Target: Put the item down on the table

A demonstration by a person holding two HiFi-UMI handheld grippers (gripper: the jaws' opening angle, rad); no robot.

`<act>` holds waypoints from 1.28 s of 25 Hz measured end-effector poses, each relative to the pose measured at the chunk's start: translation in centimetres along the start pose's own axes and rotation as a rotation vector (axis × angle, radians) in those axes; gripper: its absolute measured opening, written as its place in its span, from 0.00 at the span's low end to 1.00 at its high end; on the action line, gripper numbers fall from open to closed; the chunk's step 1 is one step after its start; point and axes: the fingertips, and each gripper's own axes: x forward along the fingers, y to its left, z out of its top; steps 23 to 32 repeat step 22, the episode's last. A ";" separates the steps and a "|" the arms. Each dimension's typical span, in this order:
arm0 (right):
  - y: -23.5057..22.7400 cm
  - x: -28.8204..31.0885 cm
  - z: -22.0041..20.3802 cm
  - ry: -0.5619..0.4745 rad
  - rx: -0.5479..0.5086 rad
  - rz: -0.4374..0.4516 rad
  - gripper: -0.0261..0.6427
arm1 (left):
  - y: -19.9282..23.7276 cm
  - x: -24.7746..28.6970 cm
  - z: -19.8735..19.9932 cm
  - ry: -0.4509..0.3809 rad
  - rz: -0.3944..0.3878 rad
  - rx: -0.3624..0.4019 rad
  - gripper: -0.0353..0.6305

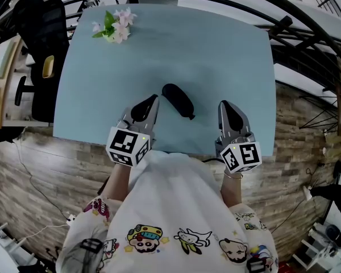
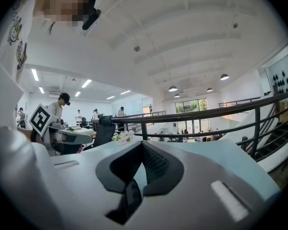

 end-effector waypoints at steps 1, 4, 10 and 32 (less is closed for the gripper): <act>0.0 0.0 0.0 0.001 0.002 0.000 0.05 | 0.0 0.0 0.0 0.001 0.000 0.000 0.05; -0.1 -0.1 -0.1 0.001 0.010 -0.002 0.05 | 0.1 0.0 -0.1 0.004 -0.002 -0.004 0.05; -0.2 0.0 -0.2 0.001 0.014 -0.006 0.05 | 0.5 0.0 -0.1 0.002 0.004 -0.008 0.05; -0.3 0.3 -0.4 0.013 0.026 0.001 0.05 | 0.5 0.1 -0.2 0.011 0.010 -0.015 0.05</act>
